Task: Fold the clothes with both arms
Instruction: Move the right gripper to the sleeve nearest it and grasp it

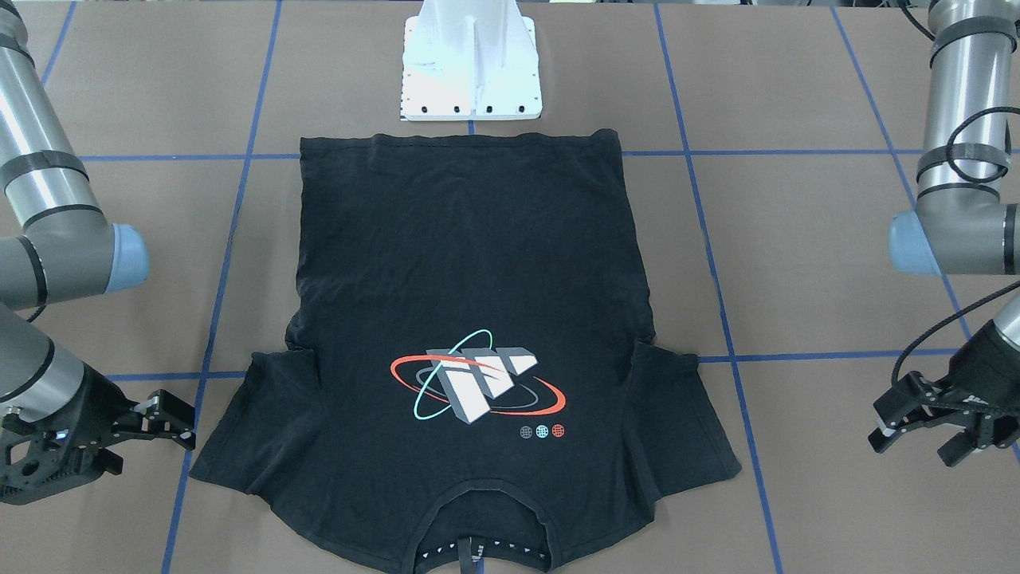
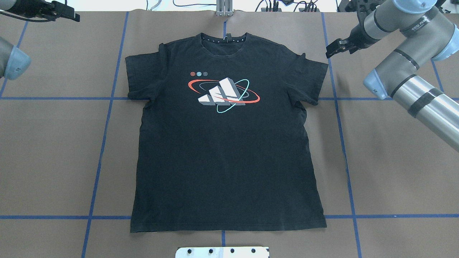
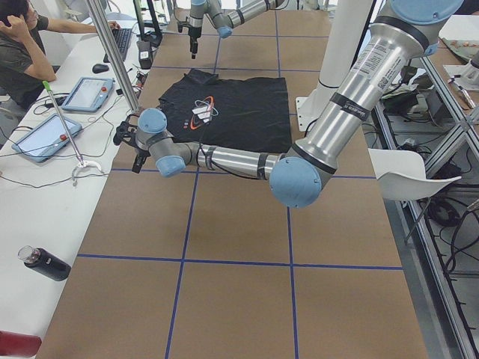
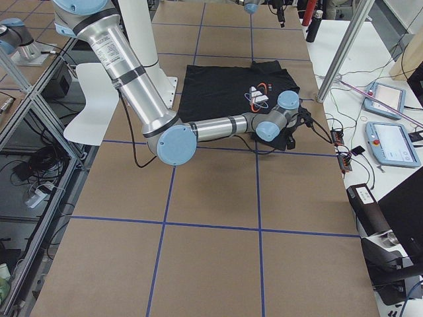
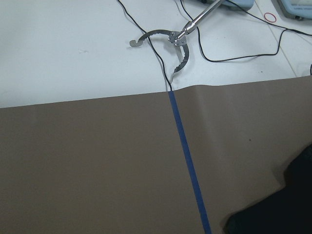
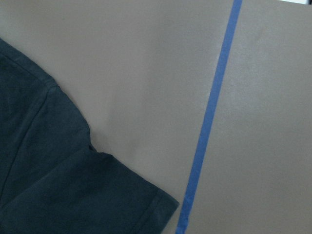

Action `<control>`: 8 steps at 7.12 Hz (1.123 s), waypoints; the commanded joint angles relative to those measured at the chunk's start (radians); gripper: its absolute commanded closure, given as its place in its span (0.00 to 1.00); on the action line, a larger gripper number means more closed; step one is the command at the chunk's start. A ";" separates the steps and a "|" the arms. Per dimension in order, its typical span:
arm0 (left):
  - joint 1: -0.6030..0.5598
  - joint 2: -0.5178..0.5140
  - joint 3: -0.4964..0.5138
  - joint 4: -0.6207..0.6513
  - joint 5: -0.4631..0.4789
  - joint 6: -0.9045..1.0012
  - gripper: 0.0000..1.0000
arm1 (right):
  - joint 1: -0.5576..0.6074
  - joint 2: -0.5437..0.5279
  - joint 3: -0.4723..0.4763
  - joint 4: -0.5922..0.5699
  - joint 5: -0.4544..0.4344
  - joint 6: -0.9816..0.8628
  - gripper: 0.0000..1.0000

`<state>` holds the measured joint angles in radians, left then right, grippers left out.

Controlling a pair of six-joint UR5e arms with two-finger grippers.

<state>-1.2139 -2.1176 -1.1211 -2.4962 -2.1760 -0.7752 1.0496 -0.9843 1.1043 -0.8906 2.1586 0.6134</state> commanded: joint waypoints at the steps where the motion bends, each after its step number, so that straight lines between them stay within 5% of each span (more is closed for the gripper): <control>1: 0.004 -0.005 0.004 -0.020 0.007 -0.023 0.00 | -0.025 0.012 -0.076 0.080 -0.013 0.002 0.07; 8: 0.010 -0.010 0.003 -0.020 0.009 -0.023 0.00 | -0.056 0.052 -0.156 0.088 -0.057 0.002 0.45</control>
<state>-1.2042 -2.1266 -1.1183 -2.5158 -2.1682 -0.7977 0.9945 -0.9343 0.9506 -0.8021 2.1021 0.6151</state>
